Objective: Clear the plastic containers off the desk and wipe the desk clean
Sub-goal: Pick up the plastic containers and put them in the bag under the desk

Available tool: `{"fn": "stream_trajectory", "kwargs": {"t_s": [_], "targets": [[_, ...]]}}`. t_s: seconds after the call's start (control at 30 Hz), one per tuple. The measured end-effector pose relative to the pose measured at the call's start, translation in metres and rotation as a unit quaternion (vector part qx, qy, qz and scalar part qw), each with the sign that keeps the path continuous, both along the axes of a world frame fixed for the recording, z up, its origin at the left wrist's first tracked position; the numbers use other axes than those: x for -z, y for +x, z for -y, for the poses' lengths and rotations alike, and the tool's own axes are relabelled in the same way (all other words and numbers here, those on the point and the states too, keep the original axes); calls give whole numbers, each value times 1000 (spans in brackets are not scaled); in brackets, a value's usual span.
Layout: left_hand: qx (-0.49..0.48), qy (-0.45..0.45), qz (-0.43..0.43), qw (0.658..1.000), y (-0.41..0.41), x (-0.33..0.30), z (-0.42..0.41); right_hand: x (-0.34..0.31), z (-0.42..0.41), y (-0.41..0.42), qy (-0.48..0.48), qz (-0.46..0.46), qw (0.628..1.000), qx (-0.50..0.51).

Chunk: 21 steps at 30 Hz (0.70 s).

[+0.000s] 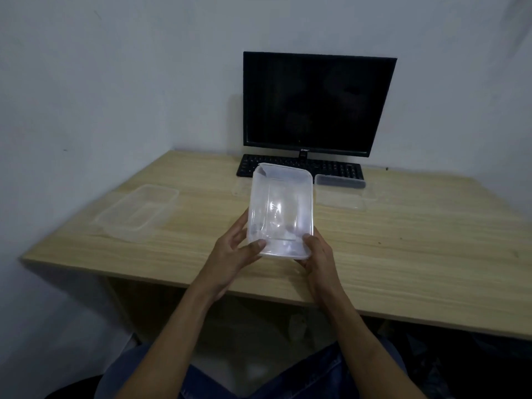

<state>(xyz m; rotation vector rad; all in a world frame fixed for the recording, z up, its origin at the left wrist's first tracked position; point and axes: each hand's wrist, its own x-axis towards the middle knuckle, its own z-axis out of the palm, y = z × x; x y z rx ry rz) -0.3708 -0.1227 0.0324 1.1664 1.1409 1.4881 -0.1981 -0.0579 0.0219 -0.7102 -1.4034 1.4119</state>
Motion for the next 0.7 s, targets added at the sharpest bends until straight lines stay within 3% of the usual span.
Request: {"fn": "stream_trajectory", "kwargs": {"t_s": [0.3,0.47,0.7], "targets": [[18,27,41,999,36,-17,-8,-17,-3,41,-11,2,995,-103],[50,43,-18,998,62,-28,-16,-25,-7,77,0,2,996,-92],[54,79,-6,995,133,-39,-24,-31,3,126,-21,-78,997,-20]]}}
